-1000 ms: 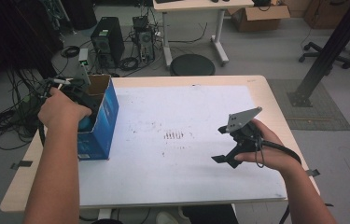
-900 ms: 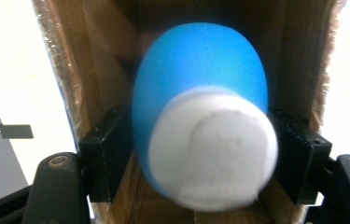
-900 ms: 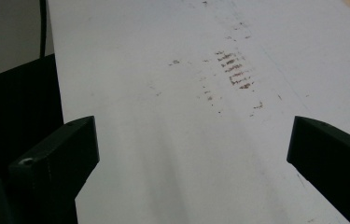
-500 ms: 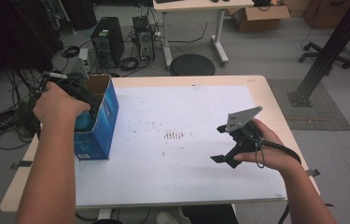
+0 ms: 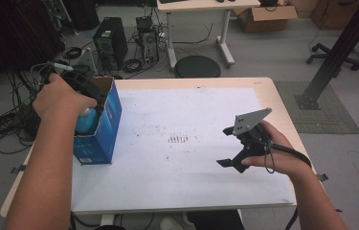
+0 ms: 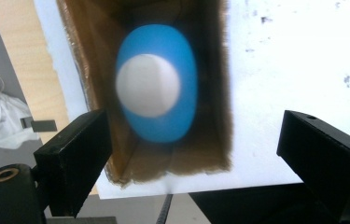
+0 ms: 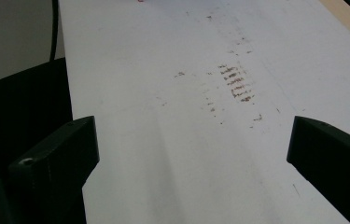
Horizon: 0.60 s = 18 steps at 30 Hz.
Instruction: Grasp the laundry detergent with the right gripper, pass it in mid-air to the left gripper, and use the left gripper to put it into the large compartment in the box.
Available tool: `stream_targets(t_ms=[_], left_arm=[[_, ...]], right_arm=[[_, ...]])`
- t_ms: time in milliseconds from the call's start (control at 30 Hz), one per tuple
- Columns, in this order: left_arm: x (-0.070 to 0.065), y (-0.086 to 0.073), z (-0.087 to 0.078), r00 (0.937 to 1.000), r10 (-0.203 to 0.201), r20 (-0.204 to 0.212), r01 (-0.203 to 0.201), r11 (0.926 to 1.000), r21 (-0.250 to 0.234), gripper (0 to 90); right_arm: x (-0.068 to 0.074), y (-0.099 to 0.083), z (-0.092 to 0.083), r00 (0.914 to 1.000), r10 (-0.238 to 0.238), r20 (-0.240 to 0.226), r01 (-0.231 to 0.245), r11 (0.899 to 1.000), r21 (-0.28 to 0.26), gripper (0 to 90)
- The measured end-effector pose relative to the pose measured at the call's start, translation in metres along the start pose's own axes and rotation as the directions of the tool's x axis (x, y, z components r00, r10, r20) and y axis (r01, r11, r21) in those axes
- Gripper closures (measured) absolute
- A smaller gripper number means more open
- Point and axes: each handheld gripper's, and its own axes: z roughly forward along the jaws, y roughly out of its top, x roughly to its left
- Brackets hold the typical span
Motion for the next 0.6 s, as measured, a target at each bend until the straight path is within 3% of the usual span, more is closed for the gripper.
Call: stream_targets(t_ms=[333,533,600], left_arm=[[-0.027,-0.002,-0.021,0.9967,0.079,-0.020,-0.079,0.9969,-0.009,3.3],[-0.049,-0.004,-0.031,0.9892,0.139,-0.045,-0.141,0.9891,-0.041,0.3],[-0.059,-0.005,-0.035,0.9830,0.178,-0.046,-0.180,0.9819,-0.057,0.3]], right_arm=[[0.000,0.001,-0.011,0.9999,-0.002,0.015,0.002,1.000,0.000,2.4],[-0.001,0.001,-0.018,0.9996,-0.001,0.027,0.001,1.000,0.006,2.3],[-0.002,0.001,-0.020,0.9995,-0.001,0.030,0.001,1.000,0.009,2.3]])
